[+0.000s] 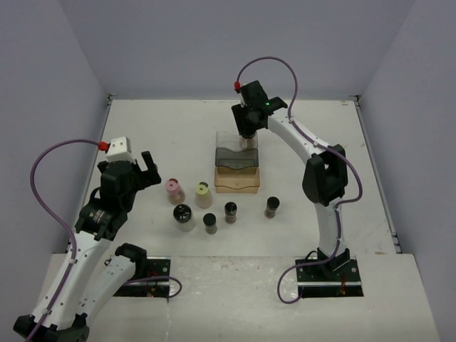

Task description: Organize the condiment bottles

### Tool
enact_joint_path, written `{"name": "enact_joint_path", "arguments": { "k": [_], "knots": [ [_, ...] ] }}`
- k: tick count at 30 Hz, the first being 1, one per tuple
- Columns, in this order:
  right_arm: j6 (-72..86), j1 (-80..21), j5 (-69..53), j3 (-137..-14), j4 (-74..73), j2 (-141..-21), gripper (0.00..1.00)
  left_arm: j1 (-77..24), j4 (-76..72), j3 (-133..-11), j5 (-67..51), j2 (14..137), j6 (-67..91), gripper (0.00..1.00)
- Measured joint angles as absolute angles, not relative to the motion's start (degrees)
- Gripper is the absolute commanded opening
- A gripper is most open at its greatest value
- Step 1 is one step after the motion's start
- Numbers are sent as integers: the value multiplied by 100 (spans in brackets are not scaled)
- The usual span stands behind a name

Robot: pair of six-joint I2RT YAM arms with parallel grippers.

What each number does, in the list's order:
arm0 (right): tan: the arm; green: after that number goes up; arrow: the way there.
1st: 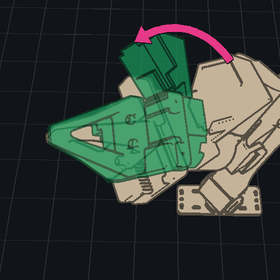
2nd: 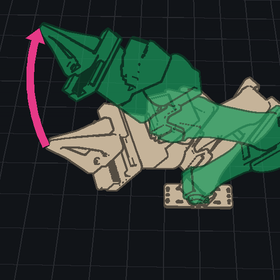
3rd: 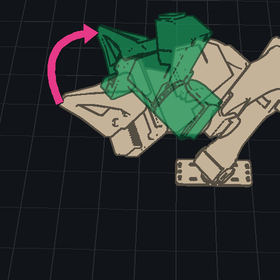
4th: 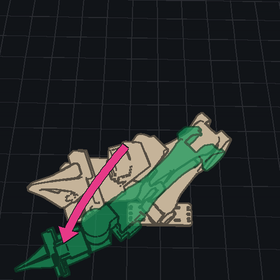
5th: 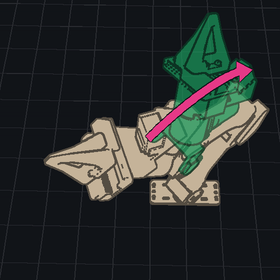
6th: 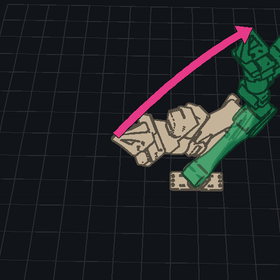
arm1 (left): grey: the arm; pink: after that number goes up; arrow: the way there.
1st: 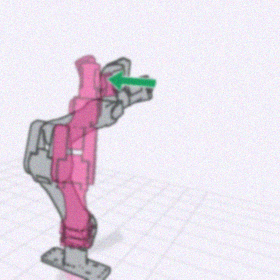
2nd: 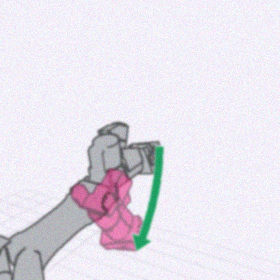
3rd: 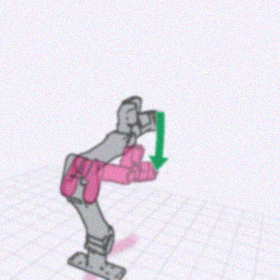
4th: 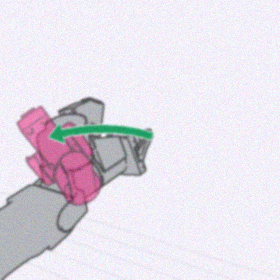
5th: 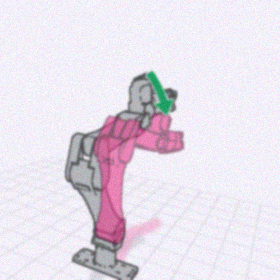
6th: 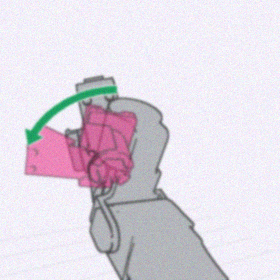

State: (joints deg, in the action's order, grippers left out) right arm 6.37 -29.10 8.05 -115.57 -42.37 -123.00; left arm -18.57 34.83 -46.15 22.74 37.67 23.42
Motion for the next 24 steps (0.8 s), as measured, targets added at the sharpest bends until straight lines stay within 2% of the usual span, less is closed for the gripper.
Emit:
{"name": "enact_joint_path", "arguments": {
  "k": [4,7,8,9,10,15,17,18,20,22,24],
  "knots": [
    [615,-2902,808,-11662,-4261,-12540,0,-1857,3483,-4615,2265,3804,2342,100],
    [572,-2891,803,-11780,-4281,-12722,8,-1857,3483,-4615,2246,3846,2342,100],
    [552,-2888,805,-11821,-4278,-12781,18,-1857,3481,-4615,2239,3857,2342,100],
    [543,-2886,810,-11876,-4263,-12814,25,-1857,3483,-4615,2231,3870,2342,100],
    [530,-2884,816,-11917,-4265,-12833,27,-1857,3483,-4615,2224,3874,2342,100],
    [502,-2884,847,-11970,-4281,-12835,51,-1857,3481,-4615,2187,3876,2340,100],
    [491,-2884,854,-11990,-4285,-12835,57,-1857,3479,-4615,2161,3876,2340,100],
    [489,-2884,858,-11990,-4285,-12835,65,-1857,3479,-4615,2152,3876,2340,100],
    [486,-2884,880,-11992,-4278,-12835,74,-1857,3481,-4615,2139,3876,2340,100],
    [471,-2882,928,-11992,-4276,-12835,78,-1857,3479,-4615,2132,3876,2340,100],
    [462,-2880,945,-11992,-4259,-12831,90,-1857,3479,-4615,2128,3874,2340,100]
  ]
}}
